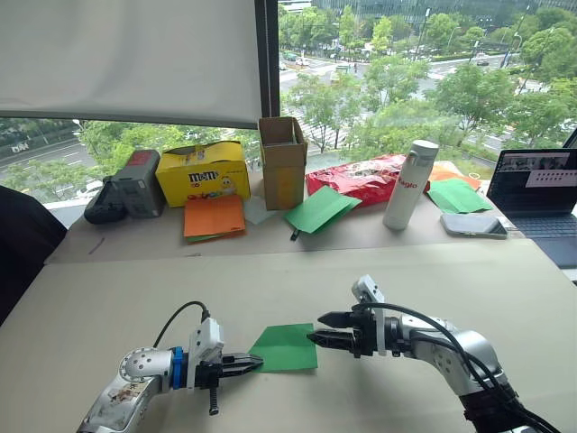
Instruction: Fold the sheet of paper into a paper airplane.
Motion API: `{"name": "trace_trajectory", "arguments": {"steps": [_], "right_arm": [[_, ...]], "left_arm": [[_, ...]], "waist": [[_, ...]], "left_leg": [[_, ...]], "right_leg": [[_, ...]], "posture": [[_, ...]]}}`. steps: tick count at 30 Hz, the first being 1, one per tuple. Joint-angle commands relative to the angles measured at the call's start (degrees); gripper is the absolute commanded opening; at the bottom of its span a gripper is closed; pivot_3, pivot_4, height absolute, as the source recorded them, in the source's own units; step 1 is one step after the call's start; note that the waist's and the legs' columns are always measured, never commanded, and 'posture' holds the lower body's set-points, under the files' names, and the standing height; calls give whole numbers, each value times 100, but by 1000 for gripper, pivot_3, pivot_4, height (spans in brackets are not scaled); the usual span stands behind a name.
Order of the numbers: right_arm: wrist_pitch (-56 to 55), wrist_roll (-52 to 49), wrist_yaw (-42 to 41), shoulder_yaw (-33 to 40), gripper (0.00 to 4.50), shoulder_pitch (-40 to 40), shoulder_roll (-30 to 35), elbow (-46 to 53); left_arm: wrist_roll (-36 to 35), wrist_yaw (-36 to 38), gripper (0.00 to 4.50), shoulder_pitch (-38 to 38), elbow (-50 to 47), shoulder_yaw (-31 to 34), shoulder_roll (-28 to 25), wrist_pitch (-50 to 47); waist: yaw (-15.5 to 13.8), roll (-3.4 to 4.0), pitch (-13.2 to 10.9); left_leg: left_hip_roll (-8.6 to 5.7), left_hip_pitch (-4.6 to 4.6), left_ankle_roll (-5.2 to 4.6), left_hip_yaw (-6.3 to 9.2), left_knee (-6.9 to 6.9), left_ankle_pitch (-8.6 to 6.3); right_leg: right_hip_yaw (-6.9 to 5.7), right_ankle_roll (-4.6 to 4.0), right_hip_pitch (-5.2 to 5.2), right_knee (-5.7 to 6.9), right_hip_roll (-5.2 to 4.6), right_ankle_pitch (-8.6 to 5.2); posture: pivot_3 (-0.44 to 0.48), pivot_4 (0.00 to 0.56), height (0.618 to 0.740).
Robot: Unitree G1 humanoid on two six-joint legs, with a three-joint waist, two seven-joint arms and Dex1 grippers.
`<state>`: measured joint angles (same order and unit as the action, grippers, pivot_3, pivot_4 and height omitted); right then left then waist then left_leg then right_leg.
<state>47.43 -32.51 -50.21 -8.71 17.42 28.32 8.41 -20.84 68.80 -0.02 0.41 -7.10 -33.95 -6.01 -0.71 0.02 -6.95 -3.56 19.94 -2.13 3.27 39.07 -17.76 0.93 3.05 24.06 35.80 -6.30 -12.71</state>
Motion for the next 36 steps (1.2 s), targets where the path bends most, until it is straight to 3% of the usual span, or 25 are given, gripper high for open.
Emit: {"name": "trace_trajectory", "arguments": {"steps": [1,10,16,24,28,32,36], "right_arm": [[42,-22,-94,-80,3127,159,3,111],[-88,-10,-295,-247,69,33,164,539],[-740,366,-509,-472,30,-50,366,856],[-5120,2482,-1000,-1142,30,-674,918,450],[-6352,2871,-989,-1160,30,-814,917,103],[-7596,3957,-683,-1402,30,-673,1045,-475],[-8097,4234,-548,-1585,30,-568,966,-824]], "left_arm": [[200,20,0,79,633,-98,0,1],[117,206,0,97,585,-59,-61,-120],[158,191,0,33,613,-115,-34,-169],[328,275,0,-104,719,-251,-146,-77],[313,314,0,-143,740,-224,-191,-95],[194,335,0,-158,685,-141,-211,-220],[38,342,0,-195,543,-42,-252,-451]], "waist": [[-1,8,4],[31,10,5],[17,10,4],[14,9,3],[15,9,2],[15,8,2],[23,6,1]], "left_leg": [[0,0,1,0,-1,1],[4,-1,2,0,-10,1],[3,-1,2,0,-10,1],[-3,-11,5,-2,-10,3],[-3,-12,8,-3,-10,5],[-4,-14,8,-3,-10,5],[-2,-15,9,-3,-11,6]], "right_leg": [[-1,0,0,1,0,0],[-2,0,5,2,6,0],[-3,0,5,1,6,0],[-10,5,-7,-2,7,-3],[-9,4,-6,-1,8,-3],[-9,4,-7,0,9,-3],[-9,3,-7,0,11,-3]], "posture": [[0,150,740],[0,150,740],[0,150,740],[0,150,740],[0,150,740],[0,150,740],[0,150,740]]}}
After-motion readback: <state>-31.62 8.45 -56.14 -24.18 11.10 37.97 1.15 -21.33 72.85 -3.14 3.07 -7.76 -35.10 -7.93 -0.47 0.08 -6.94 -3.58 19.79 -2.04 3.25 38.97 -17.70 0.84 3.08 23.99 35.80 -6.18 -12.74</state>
